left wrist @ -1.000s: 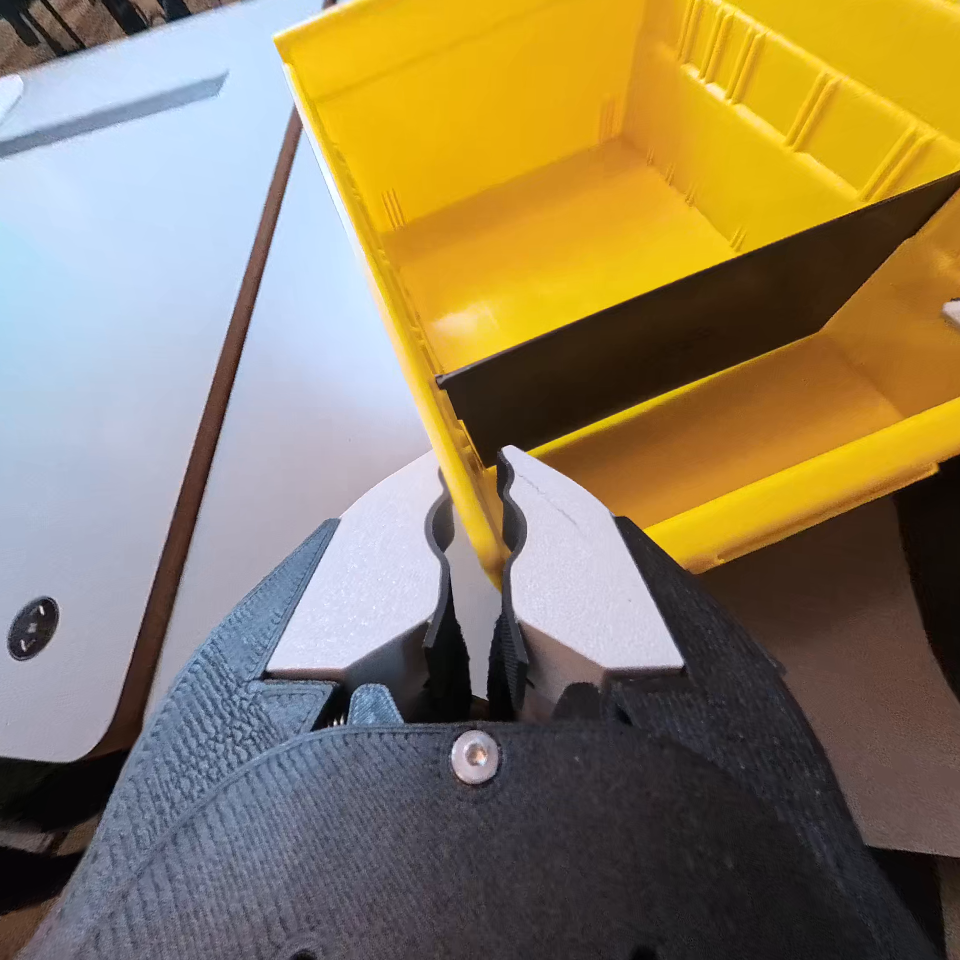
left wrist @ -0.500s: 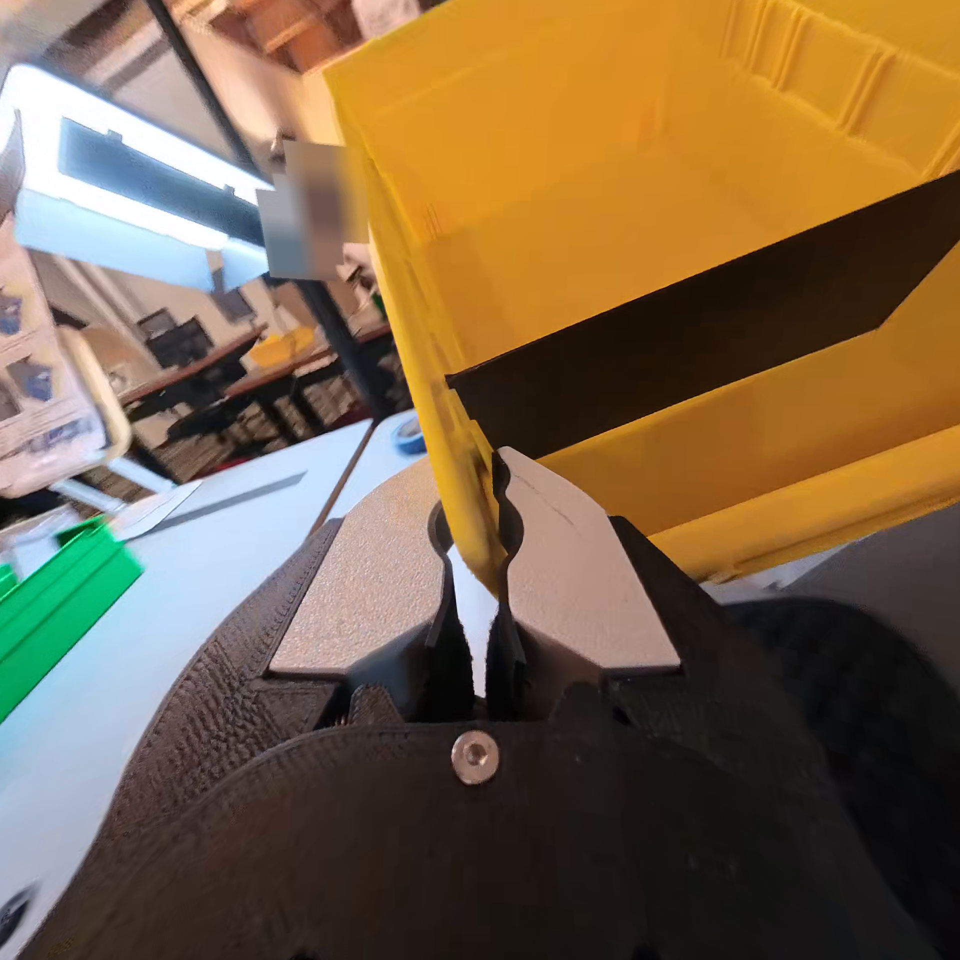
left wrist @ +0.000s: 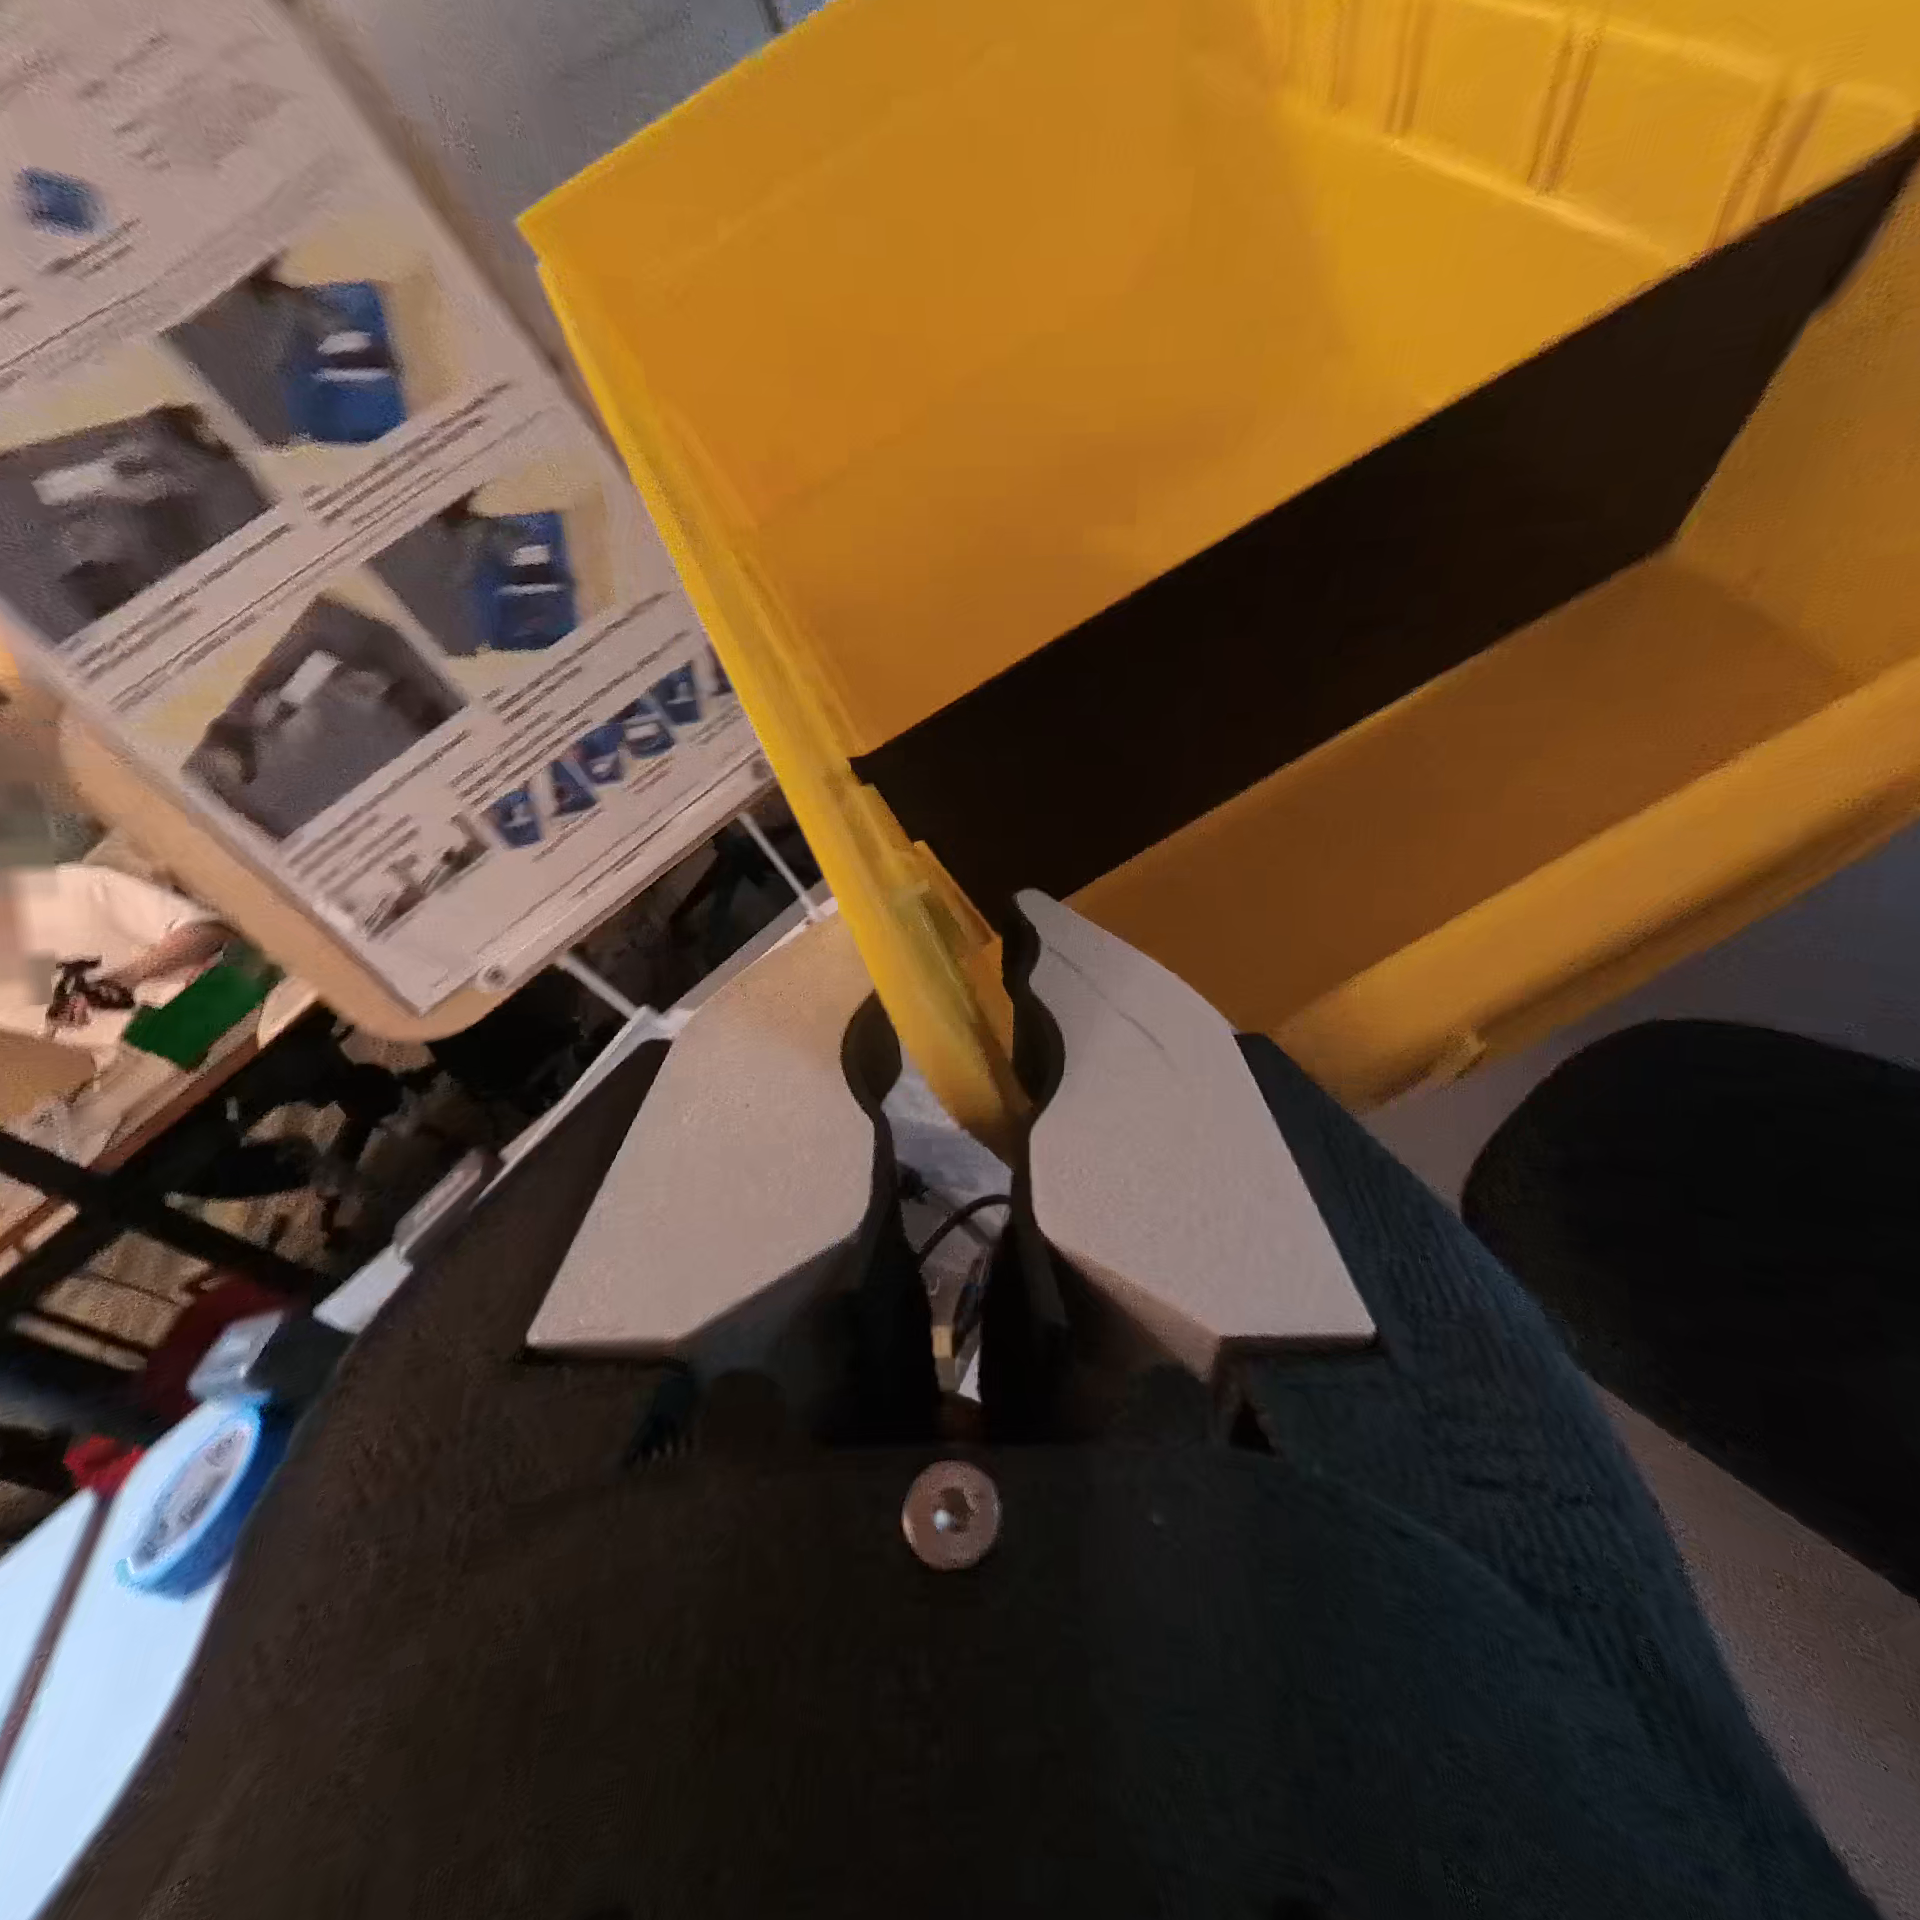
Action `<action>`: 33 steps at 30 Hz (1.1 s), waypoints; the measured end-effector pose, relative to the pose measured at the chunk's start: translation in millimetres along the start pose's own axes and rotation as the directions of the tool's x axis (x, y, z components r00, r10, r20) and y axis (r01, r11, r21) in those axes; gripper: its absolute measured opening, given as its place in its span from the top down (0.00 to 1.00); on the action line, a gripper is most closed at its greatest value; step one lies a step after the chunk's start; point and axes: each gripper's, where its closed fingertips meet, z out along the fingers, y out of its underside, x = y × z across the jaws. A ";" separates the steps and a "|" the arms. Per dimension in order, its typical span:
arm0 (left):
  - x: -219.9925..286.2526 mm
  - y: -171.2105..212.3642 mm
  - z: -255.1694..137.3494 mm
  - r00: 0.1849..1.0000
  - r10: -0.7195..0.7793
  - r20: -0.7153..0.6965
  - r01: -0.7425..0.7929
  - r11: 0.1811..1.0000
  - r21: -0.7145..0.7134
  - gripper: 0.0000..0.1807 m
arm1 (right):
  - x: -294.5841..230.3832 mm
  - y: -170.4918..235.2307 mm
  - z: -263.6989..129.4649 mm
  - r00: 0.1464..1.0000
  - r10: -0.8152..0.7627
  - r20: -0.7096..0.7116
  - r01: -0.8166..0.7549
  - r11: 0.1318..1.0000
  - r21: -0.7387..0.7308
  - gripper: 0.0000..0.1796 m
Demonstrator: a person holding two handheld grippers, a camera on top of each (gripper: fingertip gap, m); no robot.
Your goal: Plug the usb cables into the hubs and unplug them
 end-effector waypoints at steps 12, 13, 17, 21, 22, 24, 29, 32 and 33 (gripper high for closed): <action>106.6 18.5 95.9 0.975 0.096 -0.200 -0.124 0.984 -0.129 0.90 | 51.4 123.2 1.1 0.998 0.052 -0.035 -0.060 0.963 -0.262 0.90; 112.8 26.3 101.8 0.972 0.077 -0.223 -0.112 0.982 -0.152 0.90 | 49.0 133.7 2.4 0.998 0.052 -0.031 -0.059 0.952 -0.300 0.90; 127.3 50.6 118.2 0.956 0.053 -0.289 -0.124 0.965 -0.233 0.90 | 38.2 165.8 5.8 0.997 0.081 -0.017 -0.081 0.917 -0.391 0.90; 133.1 69.7 127.7 0.948 0.035 -0.316 -0.126 0.954 -0.272 0.90 | 29.3 179.2 8.8 0.997 0.077 0.002 -0.069 0.897 -0.437 0.90; 133.3 73.1 128.8 0.947 0.024 -0.320 -0.118 0.953 -0.278 0.90 | 27.3 180.7 9.4 0.997 0.076 0.005 -0.066 0.893 -0.445 0.90; 134.4 79.6 130.5 0.944 0.009 -0.329 -0.111 0.950 -0.292 0.90 | 23.4 184.8 10.4 0.997 0.078 0.013 -0.063 0.884 -0.463 0.90; 138.5 90.4 131.3 0.937 -0.006 -0.349 -0.111 0.943 -0.314 0.89 | 16.6 194.2 11.9 0.994 0.106 0.027 -0.080 0.871 -0.484 0.90; 139.9 92.3 131.4 0.938 0.004 -0.346 -0.118 0.943 -0.310 0.89 | 16.7 195.0 11.8 0.995 0.095 0.027 -0.069 0.871 -0.487 0.90; 140.4 92.6 131.5 0.938 0.007 -0.348 -0.122 0.944 -0.307 0.89 | 17.2 195.9 11.5 0.995 0.100 0.027 -0.074 0.870 -0.487 0.90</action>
